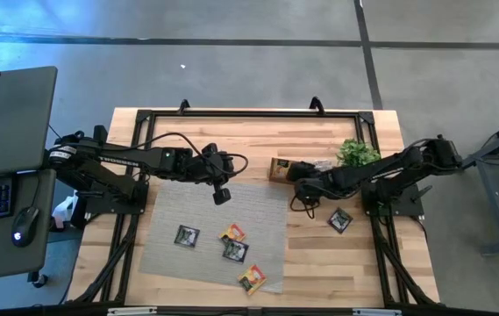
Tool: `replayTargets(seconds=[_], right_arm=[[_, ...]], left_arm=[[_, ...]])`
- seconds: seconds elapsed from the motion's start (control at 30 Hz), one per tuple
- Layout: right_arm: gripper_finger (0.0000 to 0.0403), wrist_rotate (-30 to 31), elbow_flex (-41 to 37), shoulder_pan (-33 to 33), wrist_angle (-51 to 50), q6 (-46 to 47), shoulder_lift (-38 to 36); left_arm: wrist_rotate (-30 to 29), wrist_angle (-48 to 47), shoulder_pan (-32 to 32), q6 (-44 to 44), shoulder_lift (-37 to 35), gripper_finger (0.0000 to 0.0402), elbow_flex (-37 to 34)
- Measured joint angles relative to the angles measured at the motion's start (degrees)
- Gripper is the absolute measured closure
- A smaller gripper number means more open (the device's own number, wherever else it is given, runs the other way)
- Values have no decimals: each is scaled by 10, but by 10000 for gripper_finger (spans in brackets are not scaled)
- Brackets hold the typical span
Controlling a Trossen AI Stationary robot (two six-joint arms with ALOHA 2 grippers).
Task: Pick & Place Tea
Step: Put the dark purple tea bag in the middle section of the wooden organizer
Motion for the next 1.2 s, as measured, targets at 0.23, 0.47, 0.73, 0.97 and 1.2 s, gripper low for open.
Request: replayTargets(seconds=[0.23,0.47,0.73,0.97,1.2], right_arm=[[334,-25,0,0,11,66,0],[395,-70,-18,0,14,74,0],[400,-43,-54,-8,34,73,0],[401,-40,-44,-8,108,38,0],[401,-47,-39,-42,130,41,1]], left_arm=[[0,-1,0,0,0,401,0],[0,-1,0,0,0,401,0],[0,-1,0,0,0,401,0],[0,-1,0,0,0,401,0],[0,-1,0,0,0,401,0]])
